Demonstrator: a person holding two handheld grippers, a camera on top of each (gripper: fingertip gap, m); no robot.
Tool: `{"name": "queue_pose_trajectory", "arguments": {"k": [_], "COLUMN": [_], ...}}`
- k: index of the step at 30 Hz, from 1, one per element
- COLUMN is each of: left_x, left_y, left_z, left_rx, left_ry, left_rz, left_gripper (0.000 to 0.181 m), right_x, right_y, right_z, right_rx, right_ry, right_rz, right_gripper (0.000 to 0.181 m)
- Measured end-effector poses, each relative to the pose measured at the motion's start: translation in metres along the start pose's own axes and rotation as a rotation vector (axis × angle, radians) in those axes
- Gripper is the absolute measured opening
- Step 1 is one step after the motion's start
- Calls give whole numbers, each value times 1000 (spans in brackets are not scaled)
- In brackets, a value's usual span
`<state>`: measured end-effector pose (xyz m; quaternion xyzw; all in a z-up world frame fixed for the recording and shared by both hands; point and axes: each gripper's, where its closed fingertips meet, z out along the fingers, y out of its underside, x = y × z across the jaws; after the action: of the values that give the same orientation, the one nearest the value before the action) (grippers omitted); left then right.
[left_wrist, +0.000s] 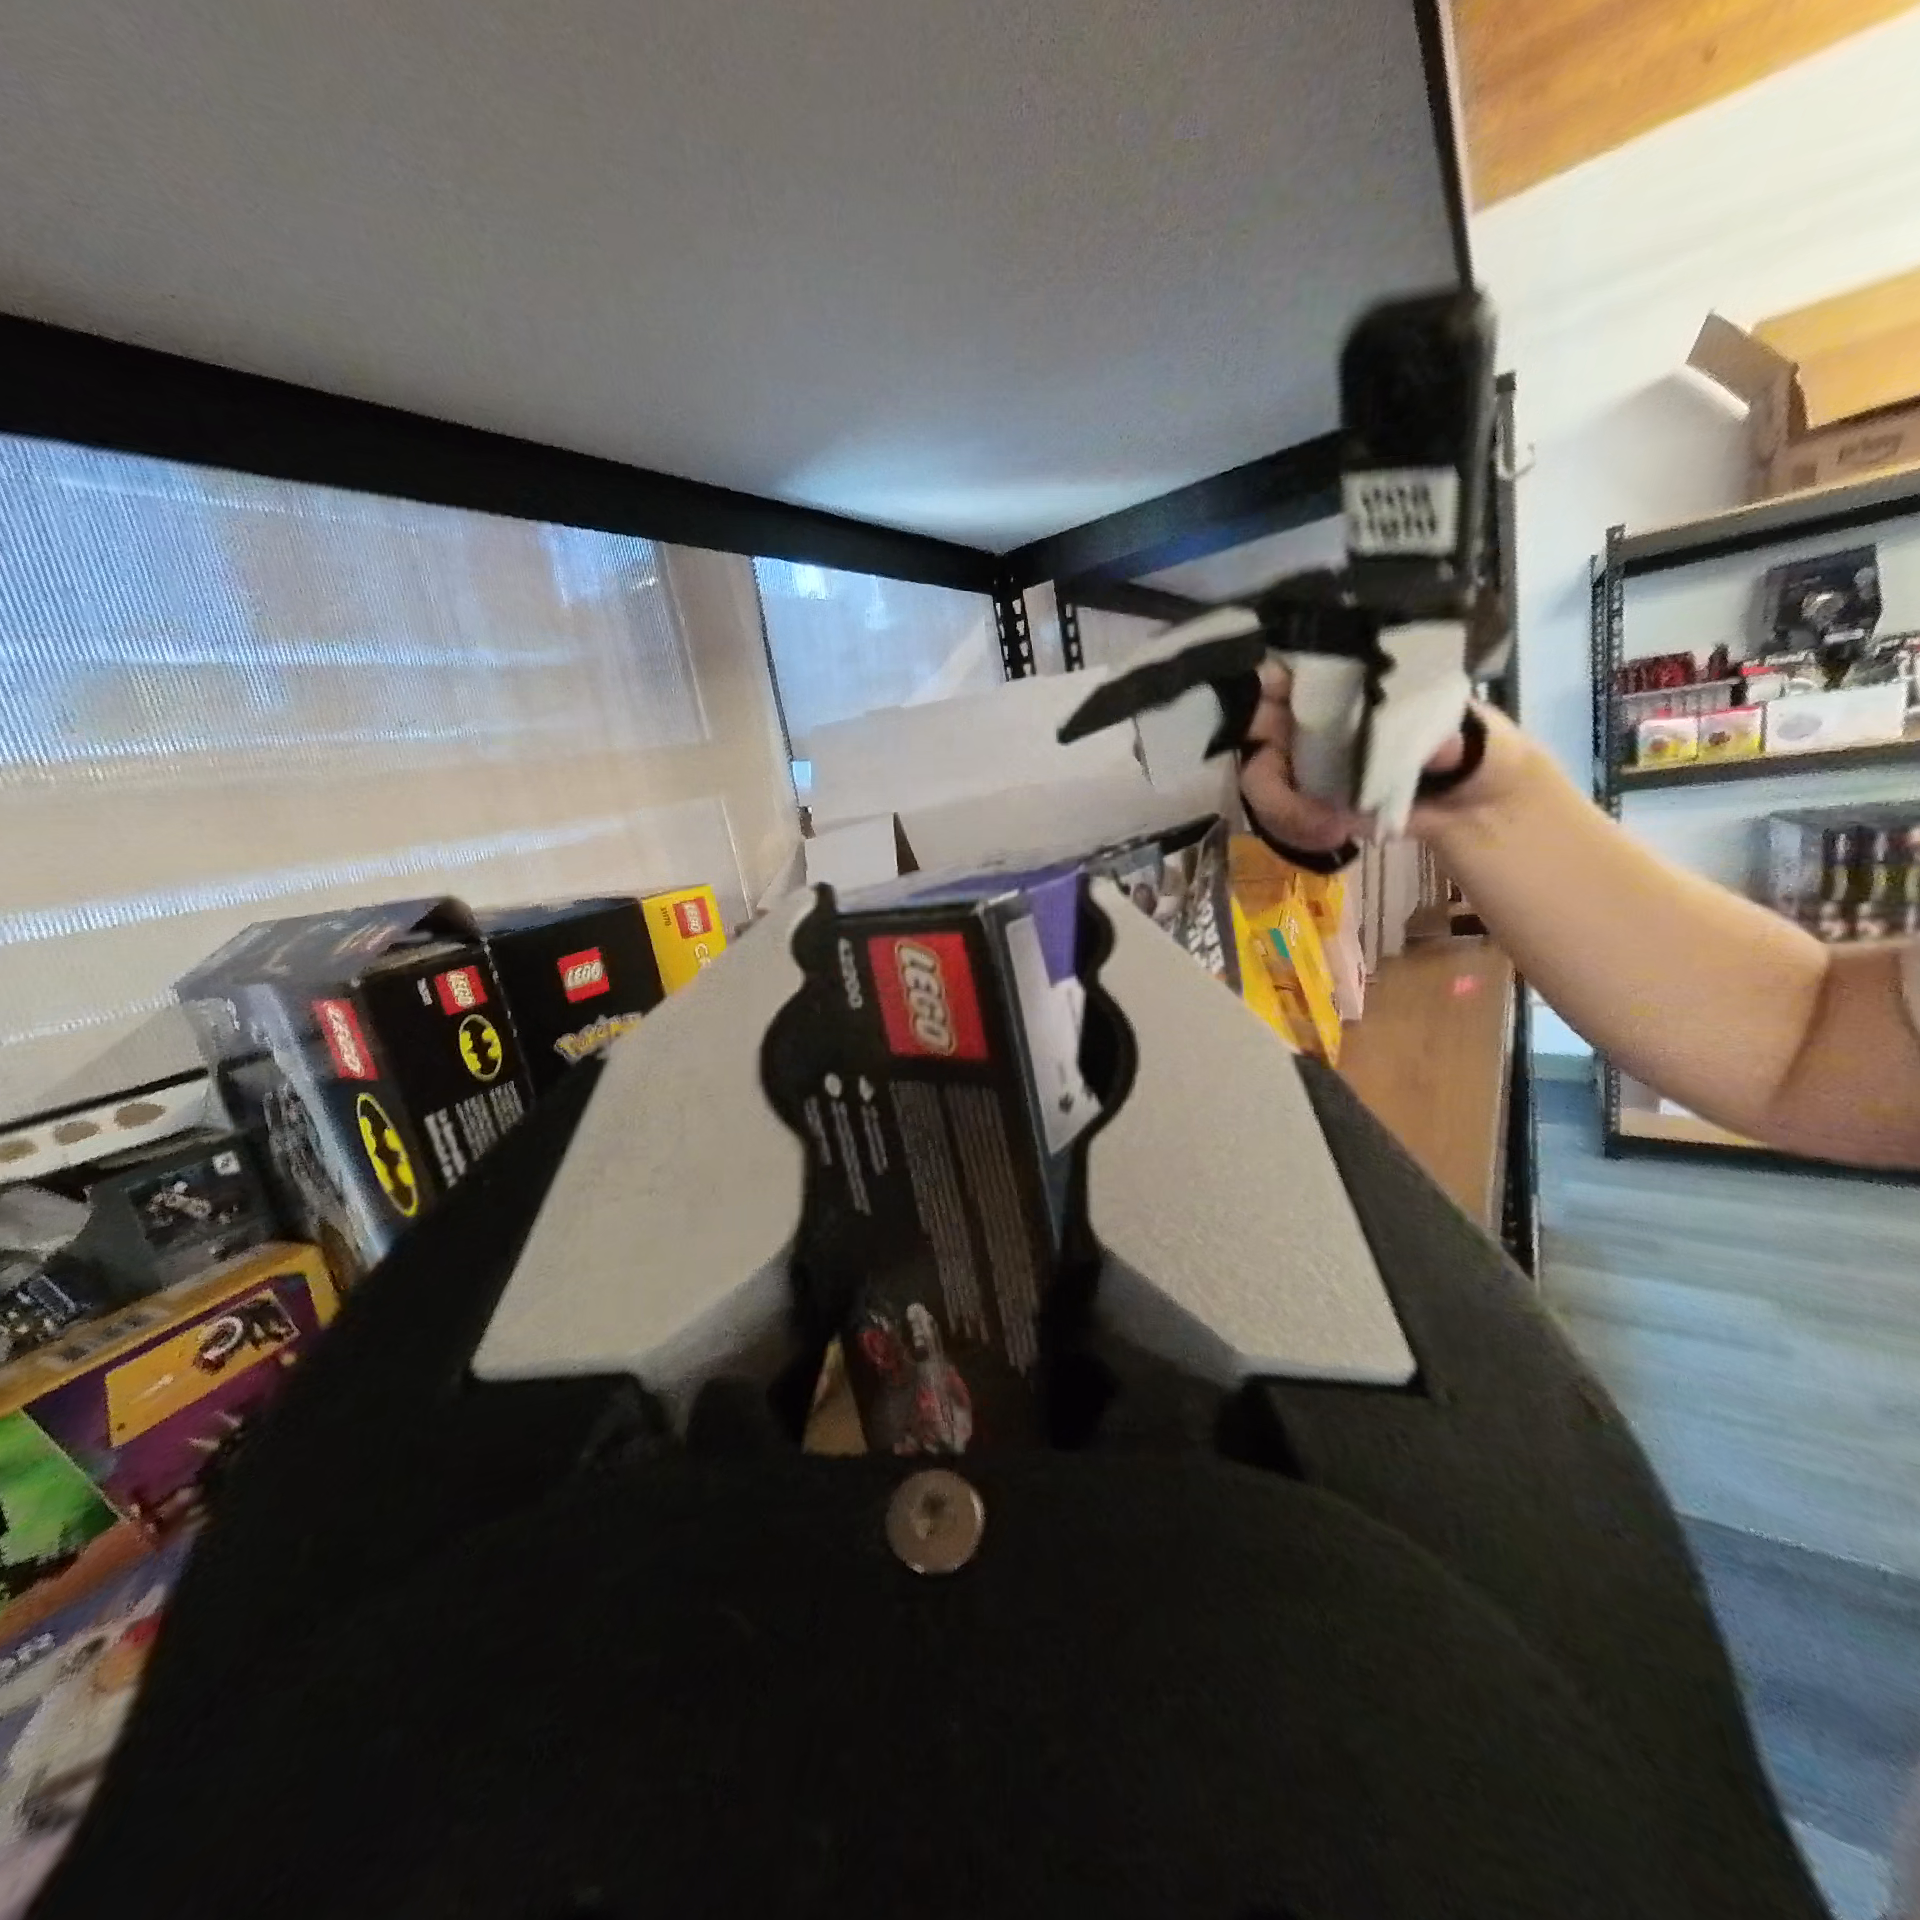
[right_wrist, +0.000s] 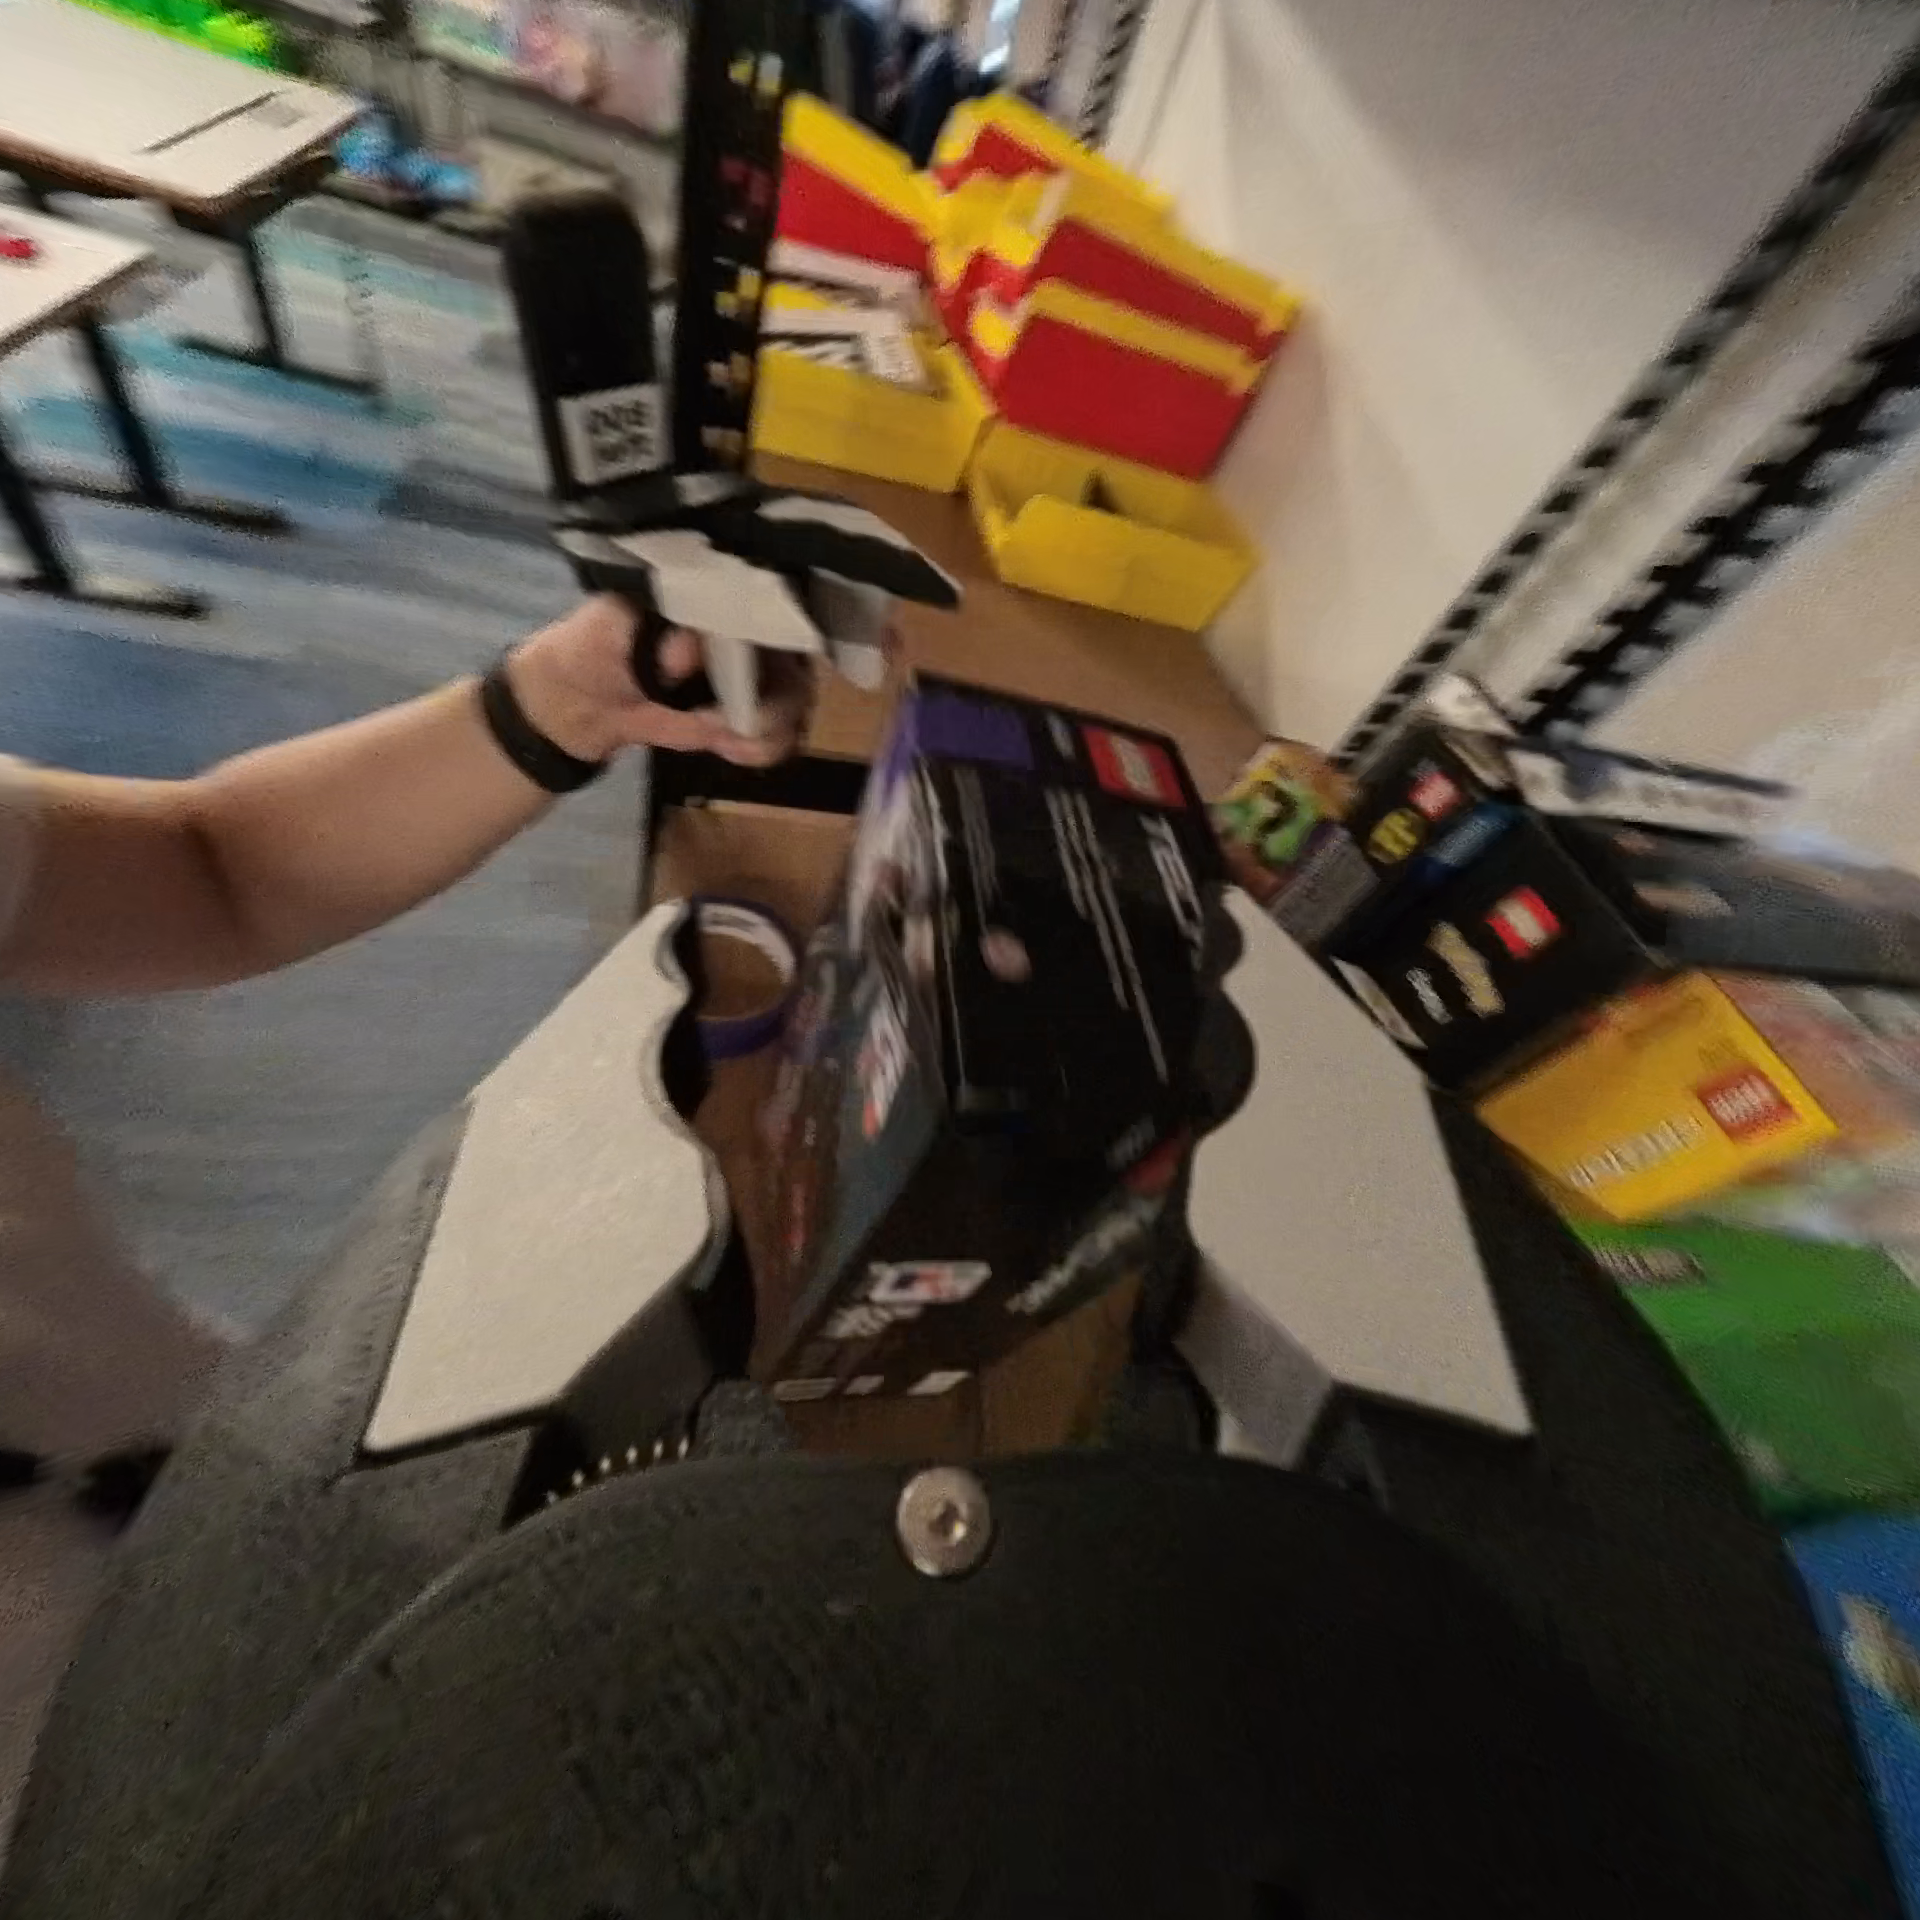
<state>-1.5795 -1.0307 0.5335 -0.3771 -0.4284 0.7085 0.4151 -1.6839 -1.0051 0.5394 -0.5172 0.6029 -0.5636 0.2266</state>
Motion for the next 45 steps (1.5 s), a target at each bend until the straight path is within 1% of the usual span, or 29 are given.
{"name": "queue_pose_trajectory", "arguments": {"k": [2,3,4,6,7,8,9,10,11,14,18,19,20,21,22,23,24,25,27,29,32,34,35,36,37,39,42,43,45], "left_x": [-3,-4,-5,-5,-5,-5,-3,-2,-1,3,7,9,9,8,7,7,8,13,35,54,59,62,61,64,67,75,105,114,125], "left_y": [12,25,39,62,68,69,70,72,76,82,82,81,78,73,67,63,67,77,102,134,184,204,212,219,221,218,205,199,189], "left_z": [-5,-4,0,10,14,18,21,23,24,27,28,26,22,15,5,-9,-27,-49,-89,-113,-136,-145,-148,-149,-147,-146,-142,-141,-142], "left_rx": [-26,-73,-129,-204,-213,-207,-199,-200,-213,-217,-210,-213,-208,-195,-186,-201,-260,-360,-538,-678,-944,-1085,-1139,-1167,-1166,-1147,-1035,-991,-948], "left_ry": [17,30,51,99,115,132,149,157,158,151,79,62,32,-9,-56,-122,-213,-300,-401,-413,-395,-367,-364,-342,-322,-305,-245,-226,-215], "left_rz": [-32,-56,-81,-150,-187,-216,-225,-212,-187,-152,-151,-133,-118,-114,-123,-134,-120,-61,115,216,234,263,285,290,281,207,7,-31,-70], "left_gripper": [61,74,85,96,96,95,93,90,88,86,84,80,82,83,83,80,73,68,58,46,47,42,36,29,24,11,8,8,8], "right_x": [11,15,17,15,13,14,16,17,18,20,21,22,24,24,22,19,14,6,-17,-45,-83,-97,-103,-109,-115,-130,-162,-173,-192], "right_y": [30,47,63,87,94,99,100,101,101,103,105,105,103,99,95,92,91,91,97,112,145,161,166,172,177,189,212,218,231], "right_z": [-6,-3,3,19,26,30,32,32,32,30,28,27,25,20,13,3,-10,-24,-50,-64,-65,-65,-66,-66,-67,-68,-73,-76,-81], "right_rx": [71,80,78,73,71,70,76,87,95,98,71,69,77,98,119,141,159,176,206,219,151,125,125,126,129,131,95,88,69], "right_ry": [137,174,186,163,146,157,173,186,196,187,123,117,130,149,174,209,255,302,364,350,240,211,201,185,167,121,20,-4,-49], "right_rz": [28,68,123,216,238,249,243,231,218,241,235,229,215,196,181,162,132,88,4,-22,18,36,49,66,86,134,212,220,225], "right_gripper": [121,130,137,138,133,129,122,111,107,106,107,107,108,113,118,118,118,117,112,103,102,103,102,101,101,100,95,94,91]}}
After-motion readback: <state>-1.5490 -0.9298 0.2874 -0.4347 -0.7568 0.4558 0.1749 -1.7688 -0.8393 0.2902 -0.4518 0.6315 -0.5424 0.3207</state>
